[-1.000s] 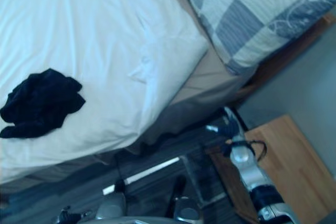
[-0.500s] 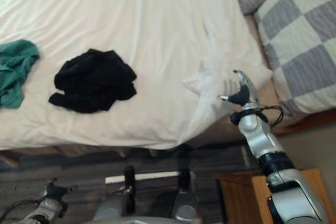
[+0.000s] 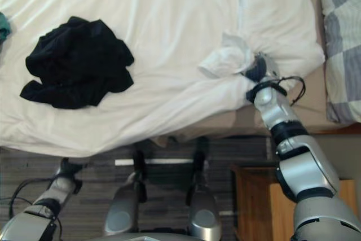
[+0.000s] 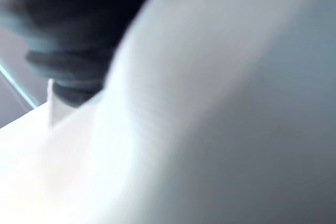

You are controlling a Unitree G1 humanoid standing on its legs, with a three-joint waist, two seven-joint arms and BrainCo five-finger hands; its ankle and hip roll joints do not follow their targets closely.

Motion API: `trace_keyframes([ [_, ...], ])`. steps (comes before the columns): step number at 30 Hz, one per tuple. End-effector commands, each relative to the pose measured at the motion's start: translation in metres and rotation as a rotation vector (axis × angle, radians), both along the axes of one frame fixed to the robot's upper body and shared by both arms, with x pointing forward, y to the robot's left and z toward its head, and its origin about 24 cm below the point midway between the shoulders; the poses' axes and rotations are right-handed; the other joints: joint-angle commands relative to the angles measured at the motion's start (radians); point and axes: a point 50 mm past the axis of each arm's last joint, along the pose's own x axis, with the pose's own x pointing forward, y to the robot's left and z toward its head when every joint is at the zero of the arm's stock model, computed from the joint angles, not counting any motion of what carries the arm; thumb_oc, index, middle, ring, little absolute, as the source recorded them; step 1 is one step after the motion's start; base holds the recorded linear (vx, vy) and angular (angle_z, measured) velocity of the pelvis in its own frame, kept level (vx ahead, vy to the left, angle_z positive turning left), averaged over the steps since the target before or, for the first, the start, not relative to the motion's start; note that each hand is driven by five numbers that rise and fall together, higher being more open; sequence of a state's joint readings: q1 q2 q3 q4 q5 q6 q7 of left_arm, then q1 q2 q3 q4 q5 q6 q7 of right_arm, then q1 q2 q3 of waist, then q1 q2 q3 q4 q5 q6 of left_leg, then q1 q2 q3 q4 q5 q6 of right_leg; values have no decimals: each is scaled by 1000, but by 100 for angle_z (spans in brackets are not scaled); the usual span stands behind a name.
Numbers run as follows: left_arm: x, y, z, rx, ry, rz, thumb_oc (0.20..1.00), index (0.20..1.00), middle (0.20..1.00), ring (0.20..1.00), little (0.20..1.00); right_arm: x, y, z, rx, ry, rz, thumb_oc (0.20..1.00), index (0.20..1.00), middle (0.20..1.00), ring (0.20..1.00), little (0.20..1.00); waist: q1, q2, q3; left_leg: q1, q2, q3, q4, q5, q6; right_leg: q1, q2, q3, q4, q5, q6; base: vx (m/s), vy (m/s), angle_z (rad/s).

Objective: Tidy up the quilt and then pick up the clothes from the bed and put them into the laundry hamper.

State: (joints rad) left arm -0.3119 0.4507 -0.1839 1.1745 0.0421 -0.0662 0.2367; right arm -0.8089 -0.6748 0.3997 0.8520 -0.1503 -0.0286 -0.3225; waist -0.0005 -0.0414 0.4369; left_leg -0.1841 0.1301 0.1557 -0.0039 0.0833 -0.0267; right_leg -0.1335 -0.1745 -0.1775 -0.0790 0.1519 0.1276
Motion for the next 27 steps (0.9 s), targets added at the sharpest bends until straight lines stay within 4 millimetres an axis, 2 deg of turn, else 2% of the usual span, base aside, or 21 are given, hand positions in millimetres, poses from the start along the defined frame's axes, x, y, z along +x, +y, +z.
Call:
trace_keyframes([
  [1,-47,15,-24,-16,145,134,1000,1000,1000,1000,1000,-46,-37,-76,88,209,-149,200,200,200,200,200,-7,-3,-84,19,99,-2,35,-33,-122,-38,-67,25,129,-150,59,47,-12,-4],
  [2,-48,15,-24,-14,147,131,1000,1000,1000,1000,1000,-47,-37,-78,88,211,-152,200,200,200,200,200,-5,-3,-85,21,99,-3,34,-33,-122,-36,-66,24,128,-150,60,58,-15,7],
  [3,-53,12,-28,-26,163,134,1000,1000,1000,1000,1000,-62,-45,-90,115,226,-181,304,304,304,304,304,-15,-5,-99,36,99,-1,27,-36,-122,-21,-66,20,119,-149,61,56,-2,6],
  [4,-59,9,-33,-37,179,137,1000,1000,1000,1000,1000,-78,-52,-103,150,239,-218,711,711,711,711,711,-26,-6,-113,50,99,3,18,-38,-121,-6,-64,21,108,-148,62,82,3,3],
  [5,-64,6,-37,-45,198,139,1000,1000,1000,1000,1000,-90,-56,-111,181,243,-241,1000,1000,1000,1000,1000,-35,-8,-125,64,99,6,9,-41,-120,7,-64,22,96,-147,63,141,33,-3],
  [6,-73,4,-42,-59,231,150,1000,1000,1000,1000,1000,-119,-64,-132,294,250,-314,1000,1000,1000,1000,1000,-60,-12,-149,104,98,22,-14,-48,-118,36,-61,26,74,-142,68,102,29,-5],
  [7,-73,4,-42,-58,232,149,1000,1000,1000,1000,1000,-120,-65,-132,295,250,-316,1000,1000,1000,1000,1000,-58,-12,-151,102,97,23,-15,-44,-118,33,-61,27,72,-138,68,111,42,-7],
  [11,-89,-2,-51,-86,289,164,1000,1000,1000,1000,1000,-174,-77,-171,495,274,-508,1000,1000,1000,1000,1000,-94,-17,-207,158,95,55,-50,-48,-112,63,-57,39,37,-121,78,89,41,-19],
  [12,-92,-4,-53,-95,298,167,1000,1000,1000,1000,1000,-183,-77,-179,521,290,-545,1000,1000,1000,1000,1000,-101,-16,-217,168,94,60,-55,-49,-111,68,-57,41,34,-120,78,73,41,-8],
  [13,-92,-4,-53,-94,299,167,1000,1000,1000,1000,1000,-184,-77,-179,521,291,-546,1000,1000,1000,1000,1000,-100,-17,-218,170,94,61,-57,-49,-111,69,-57,41,33,-120,79,81,44,-29],
  [15,-96,-8,-56,-116,308,168,1000,1000,1000,1000,1000,-220,-91,-192,568,286,-713,1000,1000,1000,1000,1000,-127,-15,-251,200,94,78,-70,-56,-108,84,-59,49,31,-117,86,97,75,-42],
  [16,-95,-9,-56,-120,300,167,1000,1000,1000,1000,1000,-229,-100,-189,549,264,-766,1000,1000,1000,1000,1000,-135,-13,-259,205,92,81,-72,-58,-108,87,-60,50,32,-119,88,60,56,-31],
  [17,-95,-9,-56,-120,301,165,1000,1000,1000,1000,1000,-230,-100,-189,547,264,-768,1000,1000,1000,1000,1000,-134,-12,-259,206,92,80,-72,-59,-108,88,-60,50,32,-119,88,48,51,-19],
  [21,-89,-6,-51,-130,255,177,1000,1000,1000,1000,1000,-248,-129,-158,473,83,-894,1000,1000,1000,1000,1000,-156,-3,-277,216,88,77,-75,-67,-106,97,-67,47,40,-123,95,43,62,-10],
  [22,-89,-3,-50,-126,243,180,1000,1000,1000,1000,1000,-241,-137,-134,402,-16,-878,1000,1000,1000,1000,1000,-158,0,-282,219,87,72,-76,-72,-105,100,-70,45,44,-126,96,35,55,-10],
  [23,-89,-4,-50,-126,243,179,1000,1000,1000,1000,1000,-241,-137,-133,400,-16,-879,1000,1000,1000,1000,1000,-158,1,-282,219,86,71,-76,-72,-105,101,-71,44,44,-127,97,33,45,-9],
  [25,-93,-4,-52,-123,259,178,1000,1000,1000,1000,1000,-222,-135,-106,361,-133,-799,1000,1000,1000,1000,1000,-154,2,-284,224,84,69,-75,-75,-105,103,-71,41,49,-130,97,31,23,-4],
  [26,-100,-7,-56,-125,286,175,1000,1000,1000,1000,1000,-197,-122,-82,332,-220,-661,200,200,200,200,200,-145,0,-283,226,84,67,-74,-77,-104,103,-70,42,52,-134,95,32,13,-2],
  [27,-100,-6,-56,-126,285,176,1000,1000,1000,1000,1000,-197,-121,-82,331,-219,-659,200,200,200,200,200,-146,0,-282,226,84,67,-74,-77,-104,103,-69,42,53,-134,95,32,2,2],
])
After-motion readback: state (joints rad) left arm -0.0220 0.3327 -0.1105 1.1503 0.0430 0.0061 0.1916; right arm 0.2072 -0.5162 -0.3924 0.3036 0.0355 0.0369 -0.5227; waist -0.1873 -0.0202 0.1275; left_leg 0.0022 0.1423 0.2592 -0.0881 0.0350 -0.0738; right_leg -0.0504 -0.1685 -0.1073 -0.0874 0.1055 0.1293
